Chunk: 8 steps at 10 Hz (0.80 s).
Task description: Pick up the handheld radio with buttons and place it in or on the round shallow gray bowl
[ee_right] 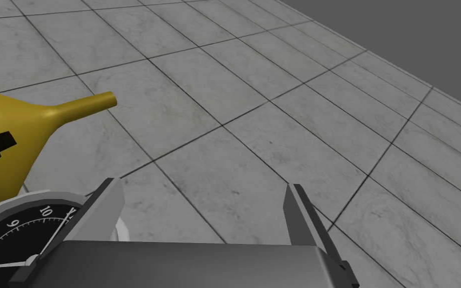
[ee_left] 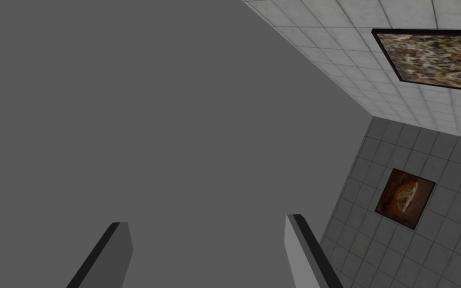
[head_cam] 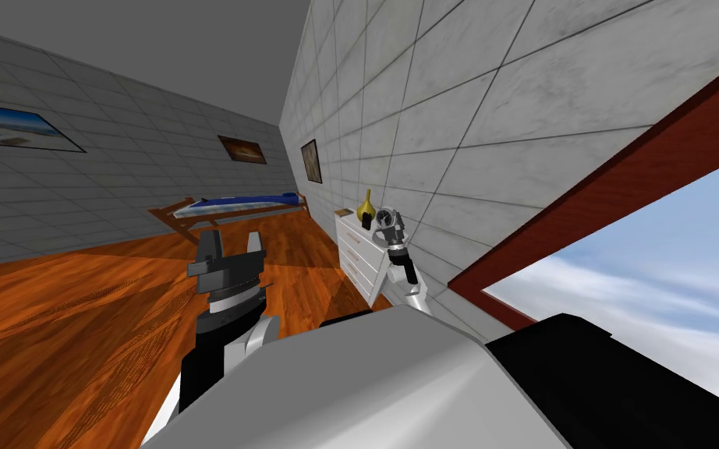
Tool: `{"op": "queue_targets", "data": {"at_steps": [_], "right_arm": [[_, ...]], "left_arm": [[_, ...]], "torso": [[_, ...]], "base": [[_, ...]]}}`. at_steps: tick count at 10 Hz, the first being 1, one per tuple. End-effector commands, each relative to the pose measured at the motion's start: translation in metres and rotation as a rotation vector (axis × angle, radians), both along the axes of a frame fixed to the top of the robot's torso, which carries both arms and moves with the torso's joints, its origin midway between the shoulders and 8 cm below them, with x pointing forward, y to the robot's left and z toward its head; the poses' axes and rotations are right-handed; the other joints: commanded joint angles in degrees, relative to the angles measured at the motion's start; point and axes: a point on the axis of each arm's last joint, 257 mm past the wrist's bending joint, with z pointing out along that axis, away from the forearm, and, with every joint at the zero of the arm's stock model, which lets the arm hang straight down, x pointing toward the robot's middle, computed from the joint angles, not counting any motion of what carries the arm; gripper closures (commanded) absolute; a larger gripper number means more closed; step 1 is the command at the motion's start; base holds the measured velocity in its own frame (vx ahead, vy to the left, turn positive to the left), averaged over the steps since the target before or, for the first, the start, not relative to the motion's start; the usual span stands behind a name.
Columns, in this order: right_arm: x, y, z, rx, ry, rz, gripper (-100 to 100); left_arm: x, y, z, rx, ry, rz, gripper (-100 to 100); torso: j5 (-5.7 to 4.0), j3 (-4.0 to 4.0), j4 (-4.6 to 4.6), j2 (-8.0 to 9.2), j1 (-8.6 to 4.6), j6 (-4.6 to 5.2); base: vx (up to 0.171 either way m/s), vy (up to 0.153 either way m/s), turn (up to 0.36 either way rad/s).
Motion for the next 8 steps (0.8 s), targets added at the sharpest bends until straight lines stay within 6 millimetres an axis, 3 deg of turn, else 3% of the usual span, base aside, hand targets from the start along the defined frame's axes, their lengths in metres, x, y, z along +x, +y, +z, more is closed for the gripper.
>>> {"op": "queue_targets", "data": {"at_steps": [1, 2, 3, 4, 5, 8], "right_arm": [[0.008, 0.003, 0.007, 0.014, -0.014, 0.022, -100], [0.021, 0.001, 0.004, 0.043, 0.007, 0.046, -100], [0.022, 0.005, 0.015, 0.043, -0.018, 0.055, -100], [0.035, 0.001, 0.008, 0.075, 0.014, 0.076, -100], [0.036, 0.007, 0.023, 0.073, -0.019, 0.09, -100], [0.066, 0.007, 0.029, 0.142, 0.011, 0.15, -100]], "left_arm": [[0.0, 0.0, 0.0, 0.0, 0.0, 0.0, 0], [0.0, 0.0, 0.0, 0.0, 0.0, 0.0, 0], [0.0, 0.0, 0.0, 0.0, 0.0, 0.0, 0], [0.0, 0.0, 0.0, 0.0, 0.0, 0.0, 0], [0.0, 0.0, 0.0, 0.0, 0.0, 0.0, 0], [0.0, 0.0, 0.0, 0.0, 0.0, 0.0, 0]], "torso": [[0.0, 0.0, 0.0, 0.0, 0.0, 0.0], [0.01, 0.0, 0.0, -0.01, 0.06, 0.0], [0.01, 0.04, 0.01, 0.07, 0.07, 0.0], [0.01, 0.03, 0.02, 0.04, 0.07, 0.0], [0.0, 0.02, 0.01, 0.03, 0.03, 0.0], [0.01, -0.02, 0.0, -0.05, 0.06, 0.0]], "base": [[-0.084, -0.041, -0.003], [-0.113, -0.04, -0.008], [-0.09, -0.041, -0.003], [-0.092, -0.052, -0.004], [-0.08, -0.044, 0.002], [-0.083, -0.05, 0.007]]}}
